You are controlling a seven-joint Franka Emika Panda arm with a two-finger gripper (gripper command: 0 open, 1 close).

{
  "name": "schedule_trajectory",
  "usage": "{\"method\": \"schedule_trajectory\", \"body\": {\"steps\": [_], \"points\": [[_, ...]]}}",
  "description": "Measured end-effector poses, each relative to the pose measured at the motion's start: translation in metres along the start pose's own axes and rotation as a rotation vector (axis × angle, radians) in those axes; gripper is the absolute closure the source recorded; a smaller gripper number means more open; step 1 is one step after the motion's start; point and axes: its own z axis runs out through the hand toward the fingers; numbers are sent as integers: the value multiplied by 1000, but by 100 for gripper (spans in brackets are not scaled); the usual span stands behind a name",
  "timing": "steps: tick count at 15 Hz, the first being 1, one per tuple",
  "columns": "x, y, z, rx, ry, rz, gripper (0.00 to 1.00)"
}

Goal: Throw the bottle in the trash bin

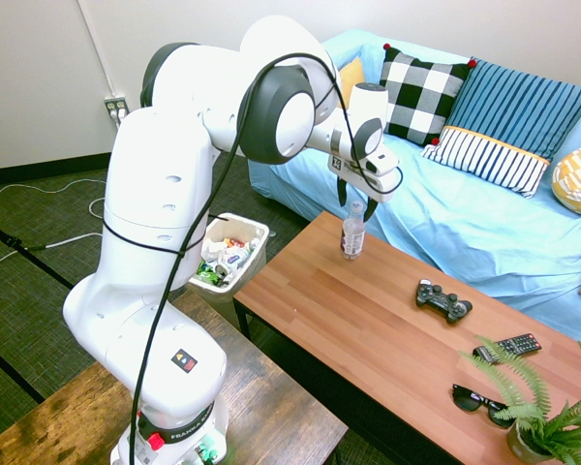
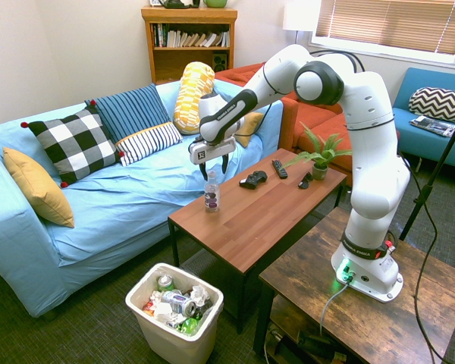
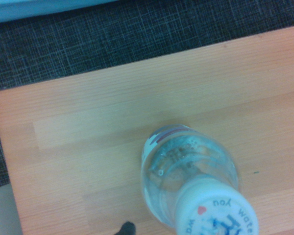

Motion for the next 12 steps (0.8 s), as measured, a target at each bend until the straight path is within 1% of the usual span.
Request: {"method": "schedule_trajectory", "body": {"steps": [12], "points": [[7, -13, 7, -15, -7, 5, 100]]}}
